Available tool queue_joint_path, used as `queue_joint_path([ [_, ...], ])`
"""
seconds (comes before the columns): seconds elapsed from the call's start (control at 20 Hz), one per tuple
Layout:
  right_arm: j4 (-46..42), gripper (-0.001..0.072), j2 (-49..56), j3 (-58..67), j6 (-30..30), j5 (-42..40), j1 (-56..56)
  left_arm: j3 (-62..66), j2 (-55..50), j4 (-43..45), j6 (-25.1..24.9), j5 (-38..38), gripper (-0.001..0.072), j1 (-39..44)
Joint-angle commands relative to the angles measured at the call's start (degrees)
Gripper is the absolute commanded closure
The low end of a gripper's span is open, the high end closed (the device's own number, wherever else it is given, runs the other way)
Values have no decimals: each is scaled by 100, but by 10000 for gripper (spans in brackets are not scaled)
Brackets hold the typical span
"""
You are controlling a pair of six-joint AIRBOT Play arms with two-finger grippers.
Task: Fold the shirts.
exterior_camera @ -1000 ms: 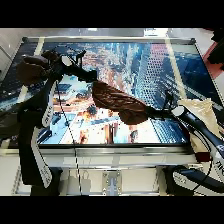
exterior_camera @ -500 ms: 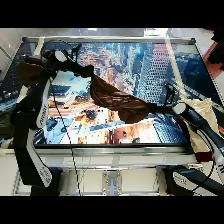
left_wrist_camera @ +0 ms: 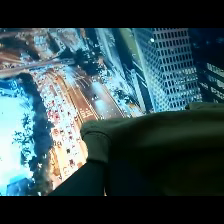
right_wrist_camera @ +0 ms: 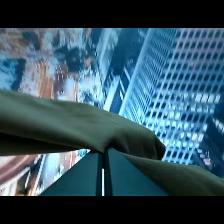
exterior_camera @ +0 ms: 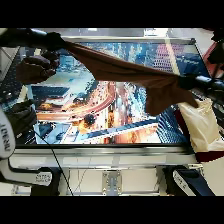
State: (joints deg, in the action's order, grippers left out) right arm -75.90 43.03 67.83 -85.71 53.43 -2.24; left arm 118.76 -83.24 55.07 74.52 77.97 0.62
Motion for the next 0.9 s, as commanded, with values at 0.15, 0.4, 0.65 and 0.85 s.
queue_joint_path([
  [0.15,476,686,-640,1084,37,422,-17,-107,1729,79,-385,579,694,197],
  [0.4,1062,685,269,1067,186,750,-17,-1685,1749,719,-203,789,694,197],
  [0.65,2304,684,1788,328,793,796,-15,-4522,1683,844,-210,-483,694,197],
  [0.85,2400,665,2911,-407,817,295,131,-5722,1235,839,-177,-2022,694,197],
])
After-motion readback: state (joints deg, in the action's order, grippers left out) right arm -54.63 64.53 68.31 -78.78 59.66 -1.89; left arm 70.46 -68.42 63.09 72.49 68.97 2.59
